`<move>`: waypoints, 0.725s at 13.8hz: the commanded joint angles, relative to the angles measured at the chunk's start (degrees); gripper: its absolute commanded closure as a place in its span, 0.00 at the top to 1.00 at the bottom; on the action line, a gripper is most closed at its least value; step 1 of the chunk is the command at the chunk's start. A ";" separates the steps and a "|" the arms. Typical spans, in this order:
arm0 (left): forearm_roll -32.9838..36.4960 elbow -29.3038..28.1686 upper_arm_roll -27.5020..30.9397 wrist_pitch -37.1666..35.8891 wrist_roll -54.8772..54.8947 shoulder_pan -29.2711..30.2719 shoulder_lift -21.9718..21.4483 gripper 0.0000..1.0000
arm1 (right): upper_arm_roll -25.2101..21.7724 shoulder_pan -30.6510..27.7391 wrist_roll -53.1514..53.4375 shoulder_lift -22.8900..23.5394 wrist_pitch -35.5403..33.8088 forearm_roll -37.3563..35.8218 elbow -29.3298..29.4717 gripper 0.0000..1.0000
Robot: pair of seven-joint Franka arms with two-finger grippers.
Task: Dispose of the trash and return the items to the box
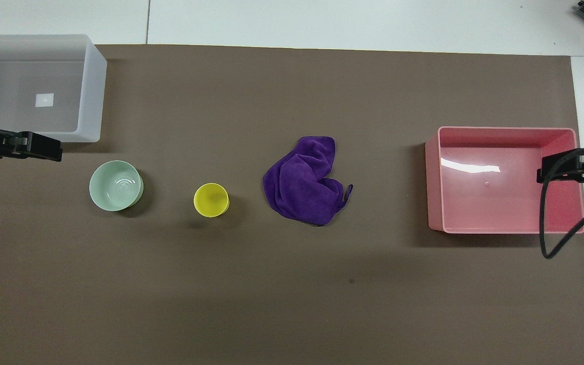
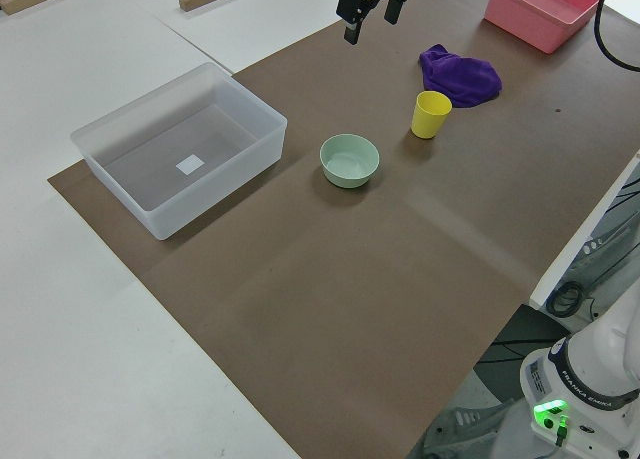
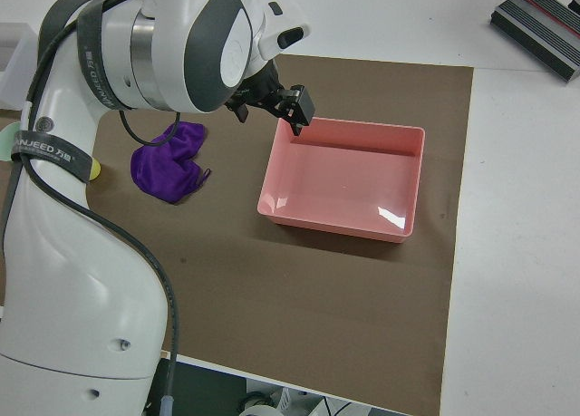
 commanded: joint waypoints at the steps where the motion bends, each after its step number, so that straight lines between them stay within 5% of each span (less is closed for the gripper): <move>1: 1.25 -2.02 -0.49 0.04 -0.75 0.63 -1.74 1.00 | 0.52 -2.19 -1.81 0.42 -1.11 0.08 0.42 1.00; 10: 1.25 -3.43 -0.49 2.06 -0.84 1.24 -2.18 1.00 | 0.61 -1.67 -1.90 -0.11 -0.50 0.17 -0.81 1.00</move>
